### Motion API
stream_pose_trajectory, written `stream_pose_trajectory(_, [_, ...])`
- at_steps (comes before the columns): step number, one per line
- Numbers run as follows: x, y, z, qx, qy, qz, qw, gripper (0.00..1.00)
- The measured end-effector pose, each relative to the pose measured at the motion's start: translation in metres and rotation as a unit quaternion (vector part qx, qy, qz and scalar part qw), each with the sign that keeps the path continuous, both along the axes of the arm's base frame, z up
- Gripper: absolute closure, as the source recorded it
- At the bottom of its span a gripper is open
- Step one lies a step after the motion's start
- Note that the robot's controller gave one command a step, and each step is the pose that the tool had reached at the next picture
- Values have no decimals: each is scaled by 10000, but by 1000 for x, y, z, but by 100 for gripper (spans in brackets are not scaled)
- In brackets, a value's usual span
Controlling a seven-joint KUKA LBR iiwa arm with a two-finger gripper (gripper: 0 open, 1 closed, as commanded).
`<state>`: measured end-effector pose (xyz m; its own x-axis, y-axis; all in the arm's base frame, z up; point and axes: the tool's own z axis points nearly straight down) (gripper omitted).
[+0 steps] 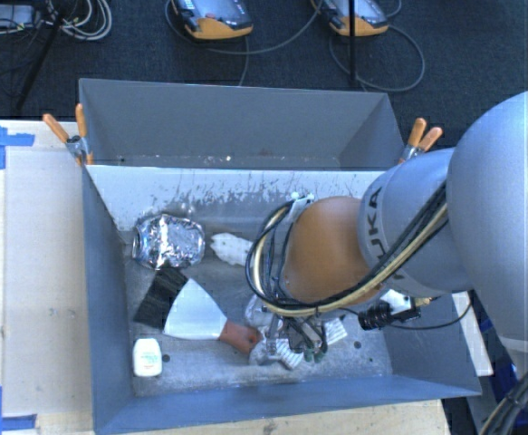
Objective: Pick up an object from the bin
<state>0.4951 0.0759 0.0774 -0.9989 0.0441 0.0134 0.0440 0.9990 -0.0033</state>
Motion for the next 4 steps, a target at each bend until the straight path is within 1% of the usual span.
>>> stream_pose_trajectory(2, [-1, 0, 2, 0, 8, -3, 10000, 100])
stream_pose_trajectory(3, [-3, 0, 17, 7, -13, -6, 10000, 100])
stream_pose_trajectory(4, [-2, 1, 36, 12, -41, -4, 10000, 100])
